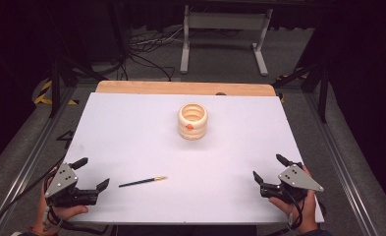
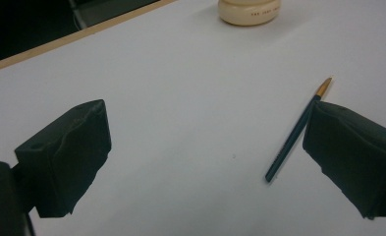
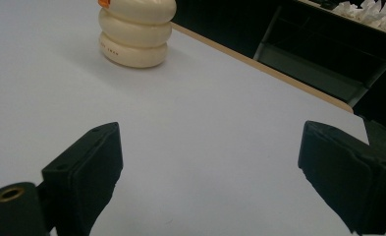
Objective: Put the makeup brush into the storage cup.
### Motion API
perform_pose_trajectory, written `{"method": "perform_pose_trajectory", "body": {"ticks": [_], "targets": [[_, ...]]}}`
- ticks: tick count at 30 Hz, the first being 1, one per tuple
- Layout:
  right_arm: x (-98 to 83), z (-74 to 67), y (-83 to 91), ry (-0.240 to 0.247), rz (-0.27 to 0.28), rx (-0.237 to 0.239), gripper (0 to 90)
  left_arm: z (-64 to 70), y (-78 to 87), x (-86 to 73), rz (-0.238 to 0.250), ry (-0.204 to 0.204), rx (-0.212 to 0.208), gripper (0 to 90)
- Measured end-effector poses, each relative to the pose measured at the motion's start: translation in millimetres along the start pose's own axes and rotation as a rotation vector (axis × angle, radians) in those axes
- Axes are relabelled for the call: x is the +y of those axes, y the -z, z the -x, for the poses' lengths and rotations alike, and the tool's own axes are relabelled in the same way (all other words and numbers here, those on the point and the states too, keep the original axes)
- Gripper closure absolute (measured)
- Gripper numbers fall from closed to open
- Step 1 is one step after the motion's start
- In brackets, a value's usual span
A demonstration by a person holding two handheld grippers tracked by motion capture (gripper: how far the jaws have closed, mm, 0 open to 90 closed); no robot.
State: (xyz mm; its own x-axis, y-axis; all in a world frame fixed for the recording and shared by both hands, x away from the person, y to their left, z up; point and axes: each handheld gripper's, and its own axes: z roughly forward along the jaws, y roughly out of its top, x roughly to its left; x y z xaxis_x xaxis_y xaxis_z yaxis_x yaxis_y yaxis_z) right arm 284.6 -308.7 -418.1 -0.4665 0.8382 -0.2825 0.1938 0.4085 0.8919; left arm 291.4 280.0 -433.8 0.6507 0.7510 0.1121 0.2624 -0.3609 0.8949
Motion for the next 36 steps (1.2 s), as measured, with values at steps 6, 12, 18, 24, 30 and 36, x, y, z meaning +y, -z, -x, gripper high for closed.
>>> {"method": "perform_pose_trajectory", "body": {"ticks": [6,12,18,24,30,36], "targets": [[-0.8,-0.1,-1.0,0.006,-0.010,0.001,10.4,2.5,-3.5,2.4,-0.019,-0.022,-0.010,6.5],[1.0,-0.3,-2.5,0.014,-0.015,0.001,10.5,0.2,-6.9,5.3,-0.037,-0.030,-0.028,8.3],[-0.5,-2.3,-2.9,0.030,-0.032,0.011,10.9,5.1,-15.7,15.5,-0.114,-0.073,-0.042,6.5],[-0.8,-3.3,-4.5,0.041,-0.051,0.015,11.3,4.9,-26.2,29.5,-0.175,-0.107,-0.077,6.5],[-1.0,-3.2,-4.9,0.040,-0.058,0.022,11.5,9.6,-40.7,47.0,-0.251,-0.168,-0.118,6.6],[-1.8,-4.9,-6.5,0.041,-0.078,0.028,12.8,23.6,-64.2,63.9,-0.340,-0.245,-0.159,16.5]]}}
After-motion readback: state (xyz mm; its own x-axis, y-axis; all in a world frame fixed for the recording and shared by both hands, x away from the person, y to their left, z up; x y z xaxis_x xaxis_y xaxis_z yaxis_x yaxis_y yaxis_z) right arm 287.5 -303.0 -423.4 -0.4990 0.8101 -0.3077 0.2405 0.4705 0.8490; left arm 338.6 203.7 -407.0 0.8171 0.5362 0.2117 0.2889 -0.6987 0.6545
